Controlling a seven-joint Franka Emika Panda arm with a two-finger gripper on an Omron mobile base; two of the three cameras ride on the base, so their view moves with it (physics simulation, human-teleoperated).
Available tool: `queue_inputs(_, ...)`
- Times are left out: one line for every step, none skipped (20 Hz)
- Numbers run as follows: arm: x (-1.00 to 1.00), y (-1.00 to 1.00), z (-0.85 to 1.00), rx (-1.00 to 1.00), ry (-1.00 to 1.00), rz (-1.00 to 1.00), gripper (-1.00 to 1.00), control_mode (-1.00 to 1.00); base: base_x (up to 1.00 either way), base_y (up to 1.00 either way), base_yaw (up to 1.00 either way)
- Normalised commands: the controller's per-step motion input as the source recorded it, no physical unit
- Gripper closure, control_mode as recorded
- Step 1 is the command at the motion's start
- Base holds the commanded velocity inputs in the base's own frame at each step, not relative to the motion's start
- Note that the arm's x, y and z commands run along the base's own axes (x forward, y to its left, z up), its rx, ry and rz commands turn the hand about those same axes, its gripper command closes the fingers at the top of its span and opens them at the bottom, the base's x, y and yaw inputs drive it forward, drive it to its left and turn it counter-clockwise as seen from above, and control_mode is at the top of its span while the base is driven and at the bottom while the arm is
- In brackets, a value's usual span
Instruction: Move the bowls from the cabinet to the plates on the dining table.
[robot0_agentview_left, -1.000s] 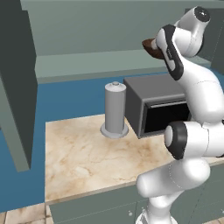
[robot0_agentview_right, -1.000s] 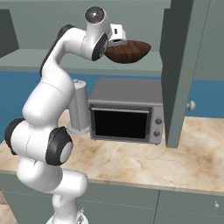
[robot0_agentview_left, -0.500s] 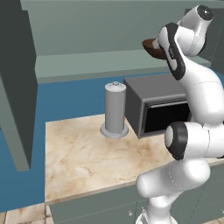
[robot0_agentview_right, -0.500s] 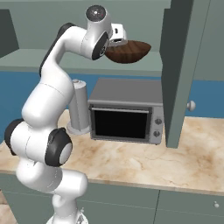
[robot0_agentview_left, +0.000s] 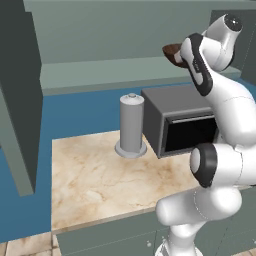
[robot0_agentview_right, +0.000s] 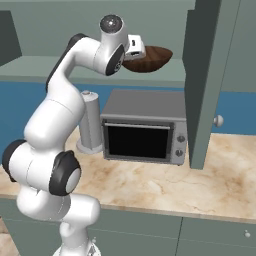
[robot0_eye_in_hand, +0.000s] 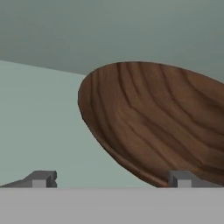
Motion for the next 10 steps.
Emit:
queue_inputs(0.0, 0.0, 0.0, 0.0, 0.0, 0.01, -1.0, -1.0, 0.0, 0.0, 0.0)
queue_inputs(0.0, 0.0, 0.0, 0.0, 0.0, 0.01, -1.0, -1.0, 0.0, 0.0, 0.0)
queue_inputs(0.11, 0.0, 0.0, -0.01, 0.0, 0.01, -1.0, -1.0, 0.0, 0.0, 0.0)
queue_inputs(0.26, 0.0, 0.0, -0.01, 0.01, 0.01, -1.0, -1.0, 0.0, 0.0, 0.0)
queue_inputs(0.26, 0.0, 0.0, -0.01, 0.04, 0.02, -1.0, -1.0, 0.0, 0.0, 0.0)
queue_inputs(0.27, 0.0, 0.0, -0.01, 0.05, 0.02, -1.0, -1.0, 0.0, 0.0, 0.0)
queue_inputs(0.29, 0.0, 0.01, -0.01, 0.07, 0.02, -1.0, -1.0, 0.0, 0.0, 0.0)
queue_inputs(0.29, 0.0, 0.03, -0.01, 0.09, 0.03, -1.0, -1.0, 0.0, 0.0, 0.0)
queue_inputs(0.29, 0.0, 0.04, -0.01, 0.1, 0.03, -1.0, -1.0, 0.0, 0.0, 0.0)
queue_inputs(0.27, 0.0, 0.04, -0.01, 0.11, 0.03, -1.0, -1.0, 0.0, 0.0, 0.0)
